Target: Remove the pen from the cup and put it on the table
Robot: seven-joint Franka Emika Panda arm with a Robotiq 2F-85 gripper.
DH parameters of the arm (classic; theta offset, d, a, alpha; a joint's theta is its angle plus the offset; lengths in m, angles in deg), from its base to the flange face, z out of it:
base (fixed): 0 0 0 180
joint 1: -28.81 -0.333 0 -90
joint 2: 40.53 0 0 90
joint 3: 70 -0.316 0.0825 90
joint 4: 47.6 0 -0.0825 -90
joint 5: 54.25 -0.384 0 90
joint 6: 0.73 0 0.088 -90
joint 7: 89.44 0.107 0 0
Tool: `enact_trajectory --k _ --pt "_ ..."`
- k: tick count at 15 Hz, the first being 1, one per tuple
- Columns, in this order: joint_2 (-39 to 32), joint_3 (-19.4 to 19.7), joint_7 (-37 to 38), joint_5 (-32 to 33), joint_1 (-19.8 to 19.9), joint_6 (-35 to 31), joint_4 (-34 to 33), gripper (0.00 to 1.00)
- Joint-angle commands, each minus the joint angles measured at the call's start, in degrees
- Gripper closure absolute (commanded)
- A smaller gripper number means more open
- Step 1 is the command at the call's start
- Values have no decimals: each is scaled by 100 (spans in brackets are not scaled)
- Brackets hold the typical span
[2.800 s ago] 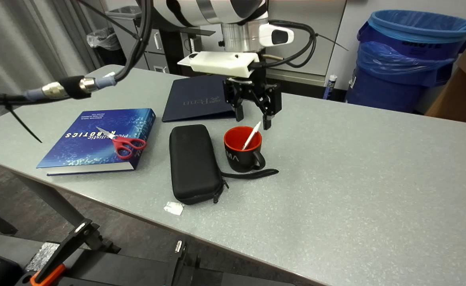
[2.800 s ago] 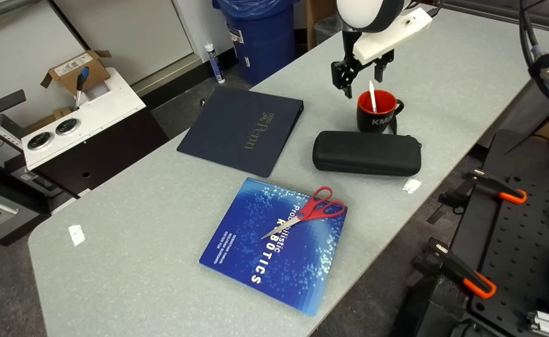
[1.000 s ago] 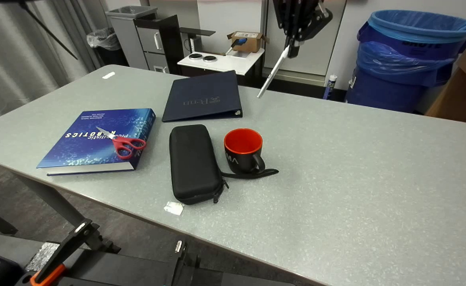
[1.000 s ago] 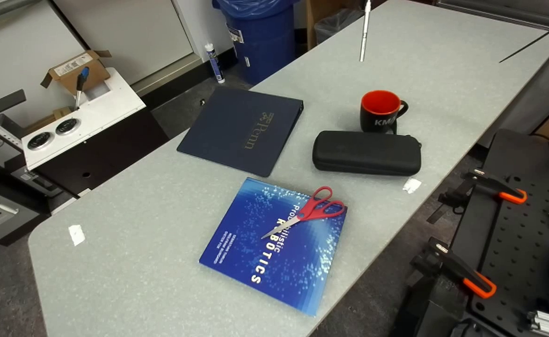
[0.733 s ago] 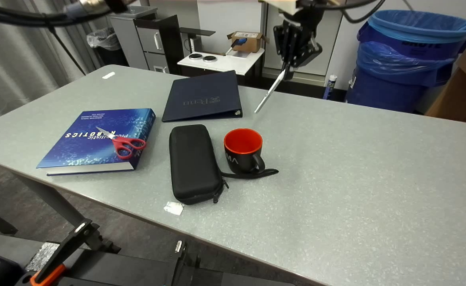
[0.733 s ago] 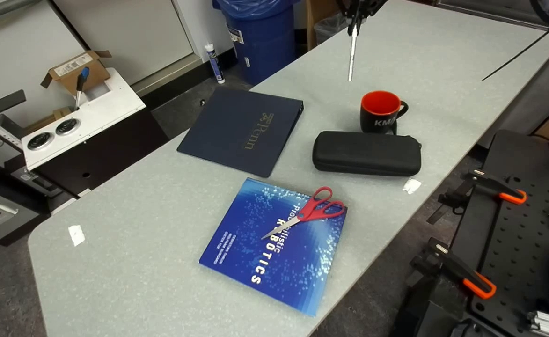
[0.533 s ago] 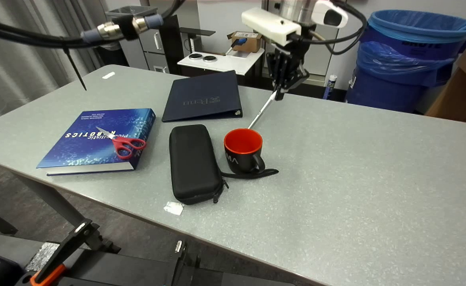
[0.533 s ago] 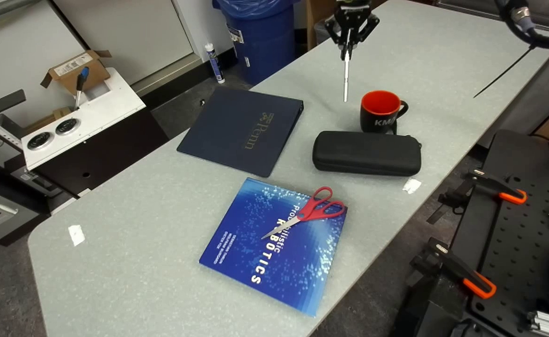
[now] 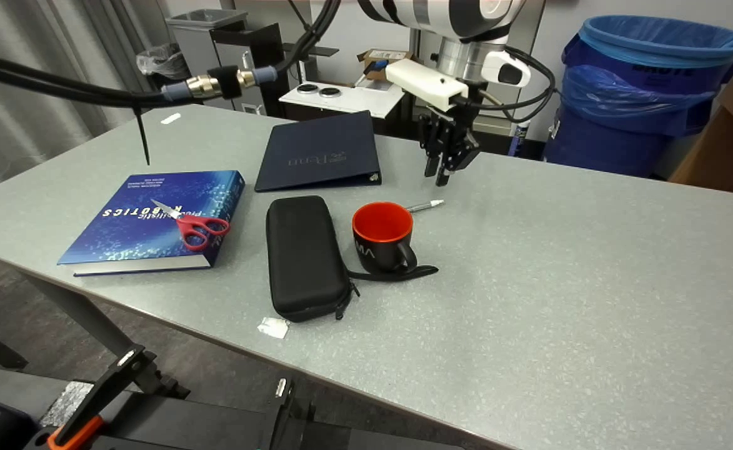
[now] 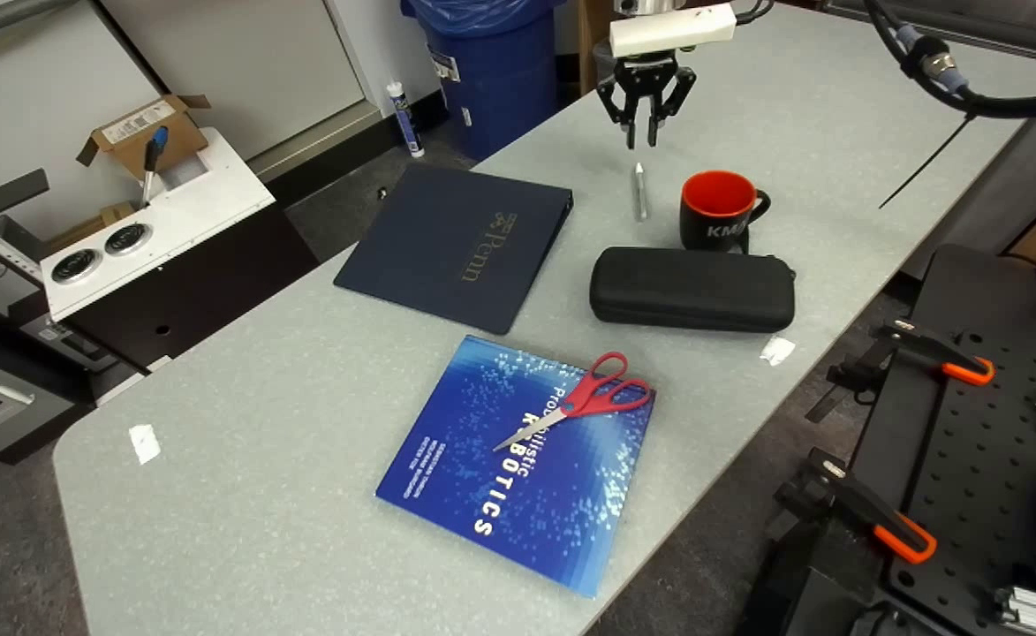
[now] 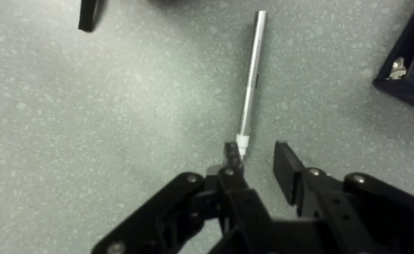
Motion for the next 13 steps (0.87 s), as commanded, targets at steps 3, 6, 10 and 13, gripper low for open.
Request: enact_trajectory --k 3,6,10,13 --pt "-110 17 87 83 53 328 -352 19" --pt "-72 -15 21 41 96 349 -363 1" --pt "-63 -22 4 38 60 126 -227 0" --pt "-67 -29 3 36 58 126 -218 0"
